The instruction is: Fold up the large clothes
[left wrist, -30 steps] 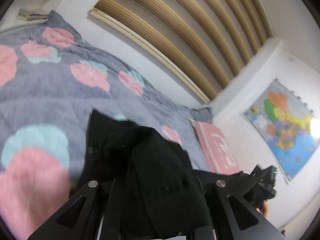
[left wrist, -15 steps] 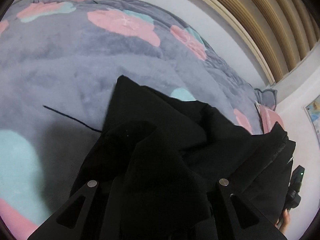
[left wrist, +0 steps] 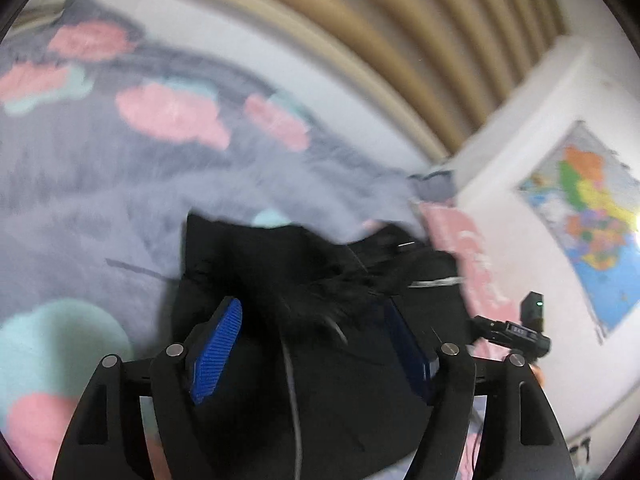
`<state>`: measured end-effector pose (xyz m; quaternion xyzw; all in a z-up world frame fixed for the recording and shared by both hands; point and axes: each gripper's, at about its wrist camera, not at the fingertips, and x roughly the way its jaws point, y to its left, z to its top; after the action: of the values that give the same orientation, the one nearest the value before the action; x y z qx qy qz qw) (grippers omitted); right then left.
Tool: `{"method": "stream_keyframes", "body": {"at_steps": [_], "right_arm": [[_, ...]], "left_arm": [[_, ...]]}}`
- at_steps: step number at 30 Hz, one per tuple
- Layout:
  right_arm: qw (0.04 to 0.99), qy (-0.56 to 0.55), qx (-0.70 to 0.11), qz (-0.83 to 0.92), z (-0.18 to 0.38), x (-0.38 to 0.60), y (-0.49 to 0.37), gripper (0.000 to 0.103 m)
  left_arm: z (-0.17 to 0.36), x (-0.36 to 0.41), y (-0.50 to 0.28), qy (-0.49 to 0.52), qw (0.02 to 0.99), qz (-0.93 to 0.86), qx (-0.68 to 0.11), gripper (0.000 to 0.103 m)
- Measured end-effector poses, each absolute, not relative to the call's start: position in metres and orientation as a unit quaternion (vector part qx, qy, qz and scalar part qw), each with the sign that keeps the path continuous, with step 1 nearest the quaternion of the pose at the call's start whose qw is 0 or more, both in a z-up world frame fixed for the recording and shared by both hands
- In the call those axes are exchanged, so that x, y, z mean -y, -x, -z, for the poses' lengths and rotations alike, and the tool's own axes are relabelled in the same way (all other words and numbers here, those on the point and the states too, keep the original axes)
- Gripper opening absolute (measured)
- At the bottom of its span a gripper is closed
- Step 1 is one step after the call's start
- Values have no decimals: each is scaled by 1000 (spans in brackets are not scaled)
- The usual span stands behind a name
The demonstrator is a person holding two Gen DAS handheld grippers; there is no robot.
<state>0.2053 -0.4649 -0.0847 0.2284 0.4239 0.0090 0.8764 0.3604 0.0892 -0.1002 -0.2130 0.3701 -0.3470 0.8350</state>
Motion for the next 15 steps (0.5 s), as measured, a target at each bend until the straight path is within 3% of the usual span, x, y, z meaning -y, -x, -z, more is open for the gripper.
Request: {"method": "stream_keyframes", "body": {"at_steps": [7,15], "right_arm": [[908,-136,-396,-2,68,454,-207,82],[911,-87,-404,-5,102,461,-268,82]], "left_arm": [[86,-77,-366,131,875,288,-367,81],[132,-62,-432,181,844,256,-434,81]]}}
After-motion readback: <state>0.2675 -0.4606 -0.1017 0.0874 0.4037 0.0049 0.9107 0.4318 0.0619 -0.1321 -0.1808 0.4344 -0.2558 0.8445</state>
